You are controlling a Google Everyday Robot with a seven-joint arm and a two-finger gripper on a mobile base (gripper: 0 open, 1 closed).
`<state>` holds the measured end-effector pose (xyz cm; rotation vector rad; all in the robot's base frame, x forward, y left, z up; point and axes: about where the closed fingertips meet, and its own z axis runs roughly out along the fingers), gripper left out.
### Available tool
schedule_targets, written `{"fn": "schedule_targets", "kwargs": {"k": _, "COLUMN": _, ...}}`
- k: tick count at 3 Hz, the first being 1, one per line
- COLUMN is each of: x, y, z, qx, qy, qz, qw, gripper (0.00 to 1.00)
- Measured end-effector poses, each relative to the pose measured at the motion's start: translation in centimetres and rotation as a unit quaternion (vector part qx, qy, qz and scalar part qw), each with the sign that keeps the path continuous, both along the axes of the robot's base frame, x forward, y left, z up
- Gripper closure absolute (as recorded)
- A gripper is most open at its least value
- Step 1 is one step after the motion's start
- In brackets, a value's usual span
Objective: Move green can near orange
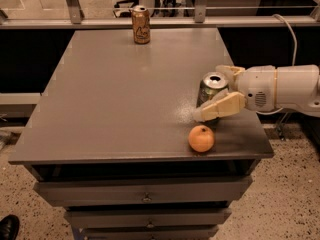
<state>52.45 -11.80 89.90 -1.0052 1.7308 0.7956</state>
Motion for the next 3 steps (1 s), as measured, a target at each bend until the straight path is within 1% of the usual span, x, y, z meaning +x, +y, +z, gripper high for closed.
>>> {"fn": "schedule_targets", "kwargs": {"k": 1, "x": -1.1, "y": -4.0, "z": 0.9, "qx": -0.008, "qy": -0.011, "qz": -0.029, "qw": 0.9995, "gripper": 0.0}}
{"fn": "schedule_targets", "kwargs": {"k": 2, "x": -1.7, "y": -8.4, "z": 2.5, "qx": -0.015, "qy": -0.042, "qz": -0.054, "qw": 0.9976, "gripper": 0.0}}
{"fn": "schedule_targets", "kwargs": {"k": 3, "x": -1.7, "y": -8.4, "z": 2.5, "qx": -0.015, "qy": -0.042, "qz": -0.054, "qw": 0.9976, "gripper": 0.0}}
